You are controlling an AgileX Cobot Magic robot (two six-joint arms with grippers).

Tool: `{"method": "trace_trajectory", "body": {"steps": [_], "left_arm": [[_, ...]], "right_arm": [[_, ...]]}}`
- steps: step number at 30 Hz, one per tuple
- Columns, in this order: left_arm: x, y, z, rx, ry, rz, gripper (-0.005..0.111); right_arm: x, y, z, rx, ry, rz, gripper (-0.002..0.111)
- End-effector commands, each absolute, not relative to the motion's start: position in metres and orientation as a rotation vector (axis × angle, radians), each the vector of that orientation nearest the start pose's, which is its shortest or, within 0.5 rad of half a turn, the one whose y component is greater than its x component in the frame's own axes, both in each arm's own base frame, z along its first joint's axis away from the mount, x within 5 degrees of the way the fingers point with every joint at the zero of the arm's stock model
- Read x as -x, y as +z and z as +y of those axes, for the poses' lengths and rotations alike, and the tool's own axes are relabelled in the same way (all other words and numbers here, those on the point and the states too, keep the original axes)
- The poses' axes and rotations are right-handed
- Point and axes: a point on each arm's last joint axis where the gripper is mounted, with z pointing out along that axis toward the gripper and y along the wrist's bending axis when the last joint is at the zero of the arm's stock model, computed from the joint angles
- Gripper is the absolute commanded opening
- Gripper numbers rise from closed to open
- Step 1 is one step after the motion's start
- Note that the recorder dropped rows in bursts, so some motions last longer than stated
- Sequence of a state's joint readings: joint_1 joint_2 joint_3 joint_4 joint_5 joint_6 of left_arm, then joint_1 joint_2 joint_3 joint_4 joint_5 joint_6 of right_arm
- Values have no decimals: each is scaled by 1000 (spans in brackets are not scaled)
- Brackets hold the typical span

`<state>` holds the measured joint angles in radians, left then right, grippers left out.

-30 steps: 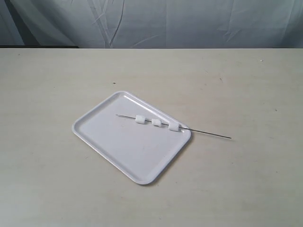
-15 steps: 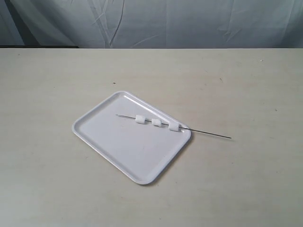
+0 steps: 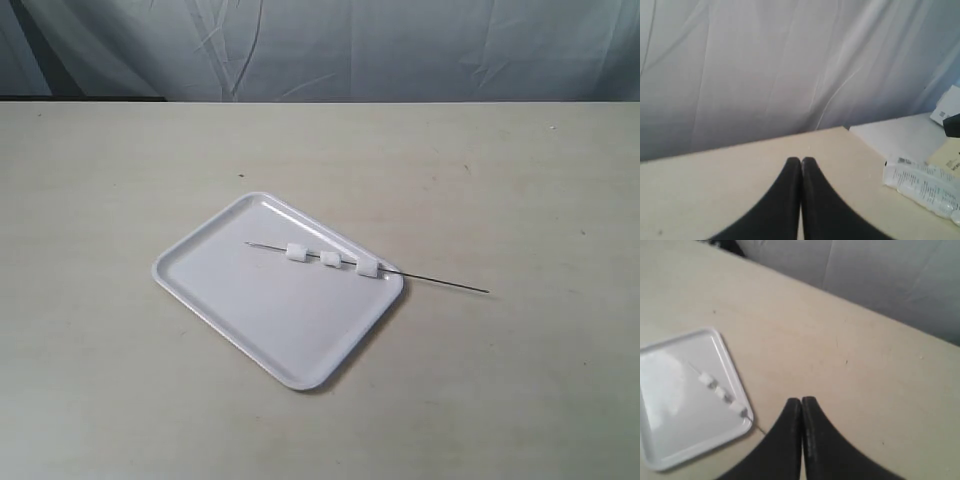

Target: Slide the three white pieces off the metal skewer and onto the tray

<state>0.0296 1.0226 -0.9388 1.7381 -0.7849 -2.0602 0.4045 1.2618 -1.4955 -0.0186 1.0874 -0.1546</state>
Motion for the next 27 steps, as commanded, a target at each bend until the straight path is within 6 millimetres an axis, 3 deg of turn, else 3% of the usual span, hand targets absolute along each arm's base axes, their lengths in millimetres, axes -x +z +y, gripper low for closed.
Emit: {"method": "trace_trajectory", "body": {"steps": [1,6,10,17,24,27], "left_arm": [[-212,343,-58,-266,-892,1900,0],[-212,286,-58,-176,-954,2086,0],[-209,260,-58,-132,-976,2171,0],[-206,241,-58,-142,-981,2230,0],[-208,235,-60,-150,-1010,2257,0],[-210,230,-61,-169,-1031,2274,0]], "right_arm": [[-254,381,117,914,122,2384,0],[-271,302,129,1351,126,2449,0],[-282,258,131,1642,71,2446,0],[-305,211,131,1825,-49,2457,1],[-317,181,138,1903,-29,2411,1],[-319,172,142,1883,23,2426,14]]}}
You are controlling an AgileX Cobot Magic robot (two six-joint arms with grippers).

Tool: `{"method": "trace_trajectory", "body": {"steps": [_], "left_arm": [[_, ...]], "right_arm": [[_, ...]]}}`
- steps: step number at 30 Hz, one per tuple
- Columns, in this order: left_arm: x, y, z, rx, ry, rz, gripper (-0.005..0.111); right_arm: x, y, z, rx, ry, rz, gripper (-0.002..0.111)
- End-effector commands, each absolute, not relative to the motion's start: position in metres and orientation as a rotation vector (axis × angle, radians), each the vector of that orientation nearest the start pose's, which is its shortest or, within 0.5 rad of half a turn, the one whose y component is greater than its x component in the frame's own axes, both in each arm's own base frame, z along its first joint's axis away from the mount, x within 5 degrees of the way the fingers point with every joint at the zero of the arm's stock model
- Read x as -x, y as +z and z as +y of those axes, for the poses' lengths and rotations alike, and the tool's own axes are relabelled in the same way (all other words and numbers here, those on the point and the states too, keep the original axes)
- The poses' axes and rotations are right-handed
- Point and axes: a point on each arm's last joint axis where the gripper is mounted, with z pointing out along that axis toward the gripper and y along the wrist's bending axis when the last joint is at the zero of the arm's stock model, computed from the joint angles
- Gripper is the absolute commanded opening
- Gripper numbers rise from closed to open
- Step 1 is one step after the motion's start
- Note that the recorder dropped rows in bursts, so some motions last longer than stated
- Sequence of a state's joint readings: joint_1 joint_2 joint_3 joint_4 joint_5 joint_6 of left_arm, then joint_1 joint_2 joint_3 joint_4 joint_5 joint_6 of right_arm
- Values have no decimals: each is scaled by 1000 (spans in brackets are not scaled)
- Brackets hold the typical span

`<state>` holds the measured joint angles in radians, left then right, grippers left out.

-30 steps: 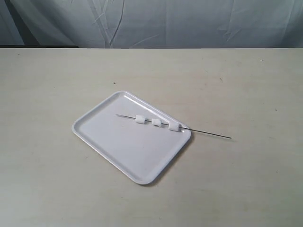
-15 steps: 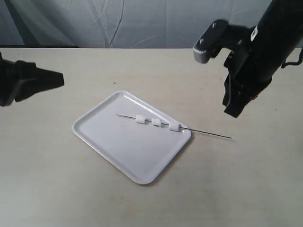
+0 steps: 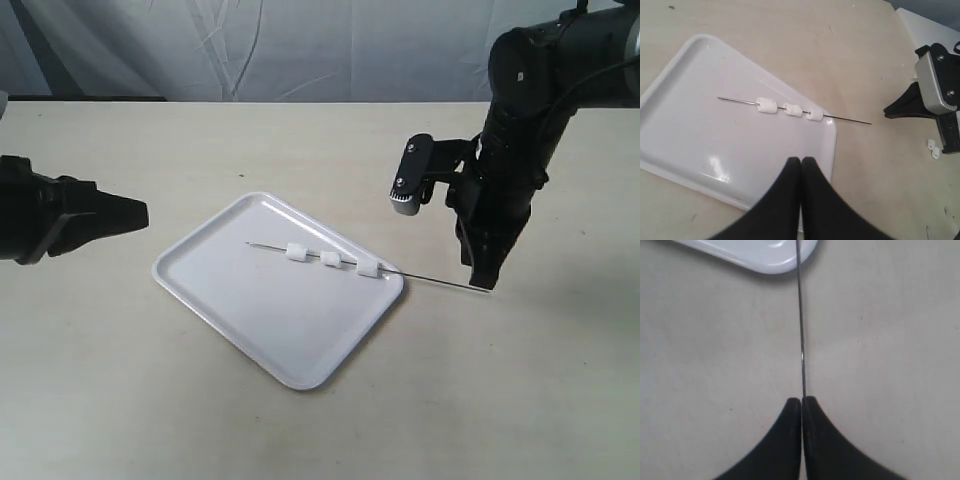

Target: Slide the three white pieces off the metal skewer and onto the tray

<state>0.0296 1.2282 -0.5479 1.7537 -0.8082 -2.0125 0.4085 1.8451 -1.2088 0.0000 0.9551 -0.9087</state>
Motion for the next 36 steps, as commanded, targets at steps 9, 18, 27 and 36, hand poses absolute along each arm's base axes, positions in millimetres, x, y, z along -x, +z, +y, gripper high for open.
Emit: {"method": "trace_trajectory", "body": {"steps": [9,18,27,36], "left_arm": [[-219,208,-63,-152,-1099,2361,0],[-222,189,-67,-166,-1214,2427,0],[-221,187,-68,-171,-1252,2432,0],[-221,188,-68,-199,-1251,2416,0]], "right_arm": [[-318,165,151,1858,168,2412,31],[-322,147,152,1869,172,2432,31],[-327,123,150,1912,129,2441,31],[-332,120,149,1885,71,2432,27]]}}
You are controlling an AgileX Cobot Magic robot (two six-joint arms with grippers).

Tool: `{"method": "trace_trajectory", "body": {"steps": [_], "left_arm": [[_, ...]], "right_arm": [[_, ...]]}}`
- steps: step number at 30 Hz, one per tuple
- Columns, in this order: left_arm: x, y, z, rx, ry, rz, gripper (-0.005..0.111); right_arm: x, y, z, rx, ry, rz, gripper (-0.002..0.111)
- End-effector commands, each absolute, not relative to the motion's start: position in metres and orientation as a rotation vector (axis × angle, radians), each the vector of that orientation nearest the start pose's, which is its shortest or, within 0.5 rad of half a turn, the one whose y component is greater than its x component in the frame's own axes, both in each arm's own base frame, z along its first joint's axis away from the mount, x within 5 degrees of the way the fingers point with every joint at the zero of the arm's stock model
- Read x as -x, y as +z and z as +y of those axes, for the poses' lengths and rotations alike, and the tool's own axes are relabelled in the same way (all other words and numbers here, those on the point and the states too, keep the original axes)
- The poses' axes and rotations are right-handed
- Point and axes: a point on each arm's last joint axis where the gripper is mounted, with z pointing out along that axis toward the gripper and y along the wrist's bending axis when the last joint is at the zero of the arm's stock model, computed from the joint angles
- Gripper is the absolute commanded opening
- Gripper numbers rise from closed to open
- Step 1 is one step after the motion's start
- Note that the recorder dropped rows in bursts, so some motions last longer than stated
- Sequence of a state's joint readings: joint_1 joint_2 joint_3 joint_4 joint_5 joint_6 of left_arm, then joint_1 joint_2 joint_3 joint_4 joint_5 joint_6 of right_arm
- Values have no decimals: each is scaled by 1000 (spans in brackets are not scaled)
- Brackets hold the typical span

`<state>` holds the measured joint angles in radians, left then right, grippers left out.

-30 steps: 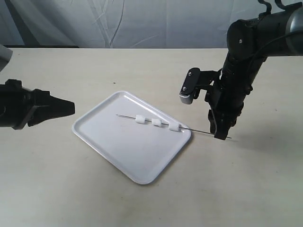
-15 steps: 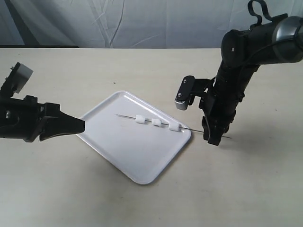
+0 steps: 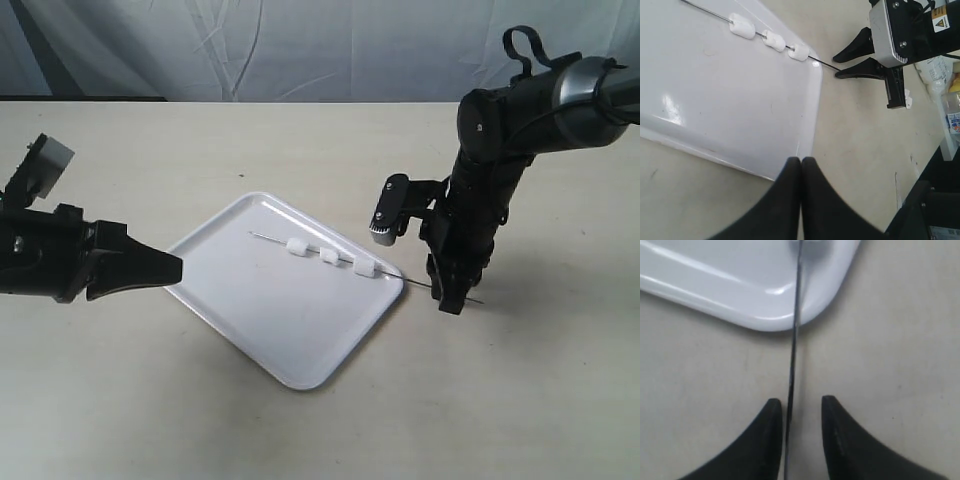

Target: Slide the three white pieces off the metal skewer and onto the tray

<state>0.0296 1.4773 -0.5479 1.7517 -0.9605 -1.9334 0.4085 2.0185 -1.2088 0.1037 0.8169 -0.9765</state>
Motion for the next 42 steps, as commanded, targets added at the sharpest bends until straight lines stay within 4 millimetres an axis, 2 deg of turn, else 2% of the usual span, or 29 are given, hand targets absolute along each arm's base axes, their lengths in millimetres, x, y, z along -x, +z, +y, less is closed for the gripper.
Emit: {"method": "trace_trajectory", "body": {"steps": [1,14,16,20,25,28,33,37,39,42], "left_arm": [[-221,188,-68,-199,-1251,2416,0],[-222,188,-68,-196,-1252,2415,0],[-222,188,-68,-196,-1252,2415,0],[-222,188,-68,-199,-1251,2414,0],[-224,188,-67,-174,-1233,2408,0],[-227,190,-67,-130,-1236,2370,9],[-232,197,-70,-24,-1328,2290,31],[-231,199,-70,88,-1397,2258,40],[-229,199,-71,154,-1458,2215,42],[-225,196,-72,282,-1528,2116,47]], "right_arm": [[-332,120,149,1885,71,2432,27],[-332,120,149,1857,73,2457,26],[-332,120,149,1857,74,2459,22],[-331,120,149,1856,77,2461,0],[-329,123,148,1867,88,2478,-1],[-325,139,148,1828,112,2496,-1],[-316,185,146,1670,106,2499,-1],[-299,216,148,1570,250,2498,-1],[-288,226,147,1532,302,2503,-1],[-269,229,141,1452,345,2541,-1]]}}
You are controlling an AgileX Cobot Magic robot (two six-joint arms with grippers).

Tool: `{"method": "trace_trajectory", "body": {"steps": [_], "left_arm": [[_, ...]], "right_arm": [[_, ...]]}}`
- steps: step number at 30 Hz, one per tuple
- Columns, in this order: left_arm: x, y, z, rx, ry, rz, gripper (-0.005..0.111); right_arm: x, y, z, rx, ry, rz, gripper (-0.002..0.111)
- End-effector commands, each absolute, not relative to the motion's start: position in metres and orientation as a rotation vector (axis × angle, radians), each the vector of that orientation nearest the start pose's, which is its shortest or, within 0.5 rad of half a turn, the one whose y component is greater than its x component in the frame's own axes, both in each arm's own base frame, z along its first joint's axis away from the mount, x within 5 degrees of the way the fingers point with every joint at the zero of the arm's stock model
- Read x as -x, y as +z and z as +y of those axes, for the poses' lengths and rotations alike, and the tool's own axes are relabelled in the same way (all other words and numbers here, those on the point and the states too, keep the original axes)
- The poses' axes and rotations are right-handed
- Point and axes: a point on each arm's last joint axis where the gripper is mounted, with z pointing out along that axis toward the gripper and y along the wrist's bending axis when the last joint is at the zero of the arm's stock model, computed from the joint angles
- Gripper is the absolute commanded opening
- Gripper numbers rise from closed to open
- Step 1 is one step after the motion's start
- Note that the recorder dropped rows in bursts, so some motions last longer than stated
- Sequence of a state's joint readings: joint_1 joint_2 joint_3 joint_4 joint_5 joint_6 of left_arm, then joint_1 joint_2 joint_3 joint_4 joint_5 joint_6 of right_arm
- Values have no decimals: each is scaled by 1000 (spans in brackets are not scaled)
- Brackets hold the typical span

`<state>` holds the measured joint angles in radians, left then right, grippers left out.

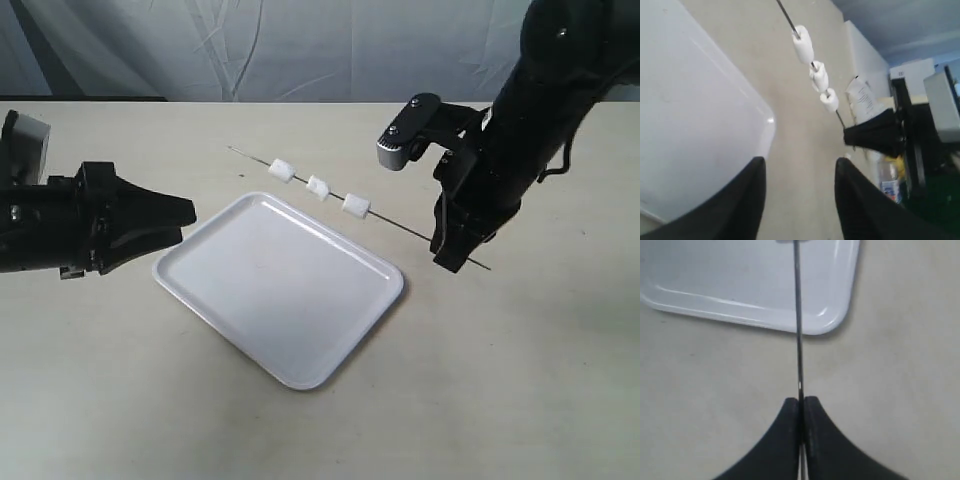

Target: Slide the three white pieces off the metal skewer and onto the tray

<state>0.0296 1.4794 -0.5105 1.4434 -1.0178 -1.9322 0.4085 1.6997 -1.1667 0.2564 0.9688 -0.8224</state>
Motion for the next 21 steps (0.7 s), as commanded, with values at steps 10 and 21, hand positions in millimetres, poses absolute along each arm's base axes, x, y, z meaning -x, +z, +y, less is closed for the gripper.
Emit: {"method": "trace_trajectory", "body": {"steps": [10,21], "left_arm": [[-217,186,-122,386,-1636,1973,51],[-228,177,-170,395,-1720,1962,51]], "right_arm": [[-214,248,128,1276,510,2572,-1],[-201,239,125,1257,588,2686,-1]]}}
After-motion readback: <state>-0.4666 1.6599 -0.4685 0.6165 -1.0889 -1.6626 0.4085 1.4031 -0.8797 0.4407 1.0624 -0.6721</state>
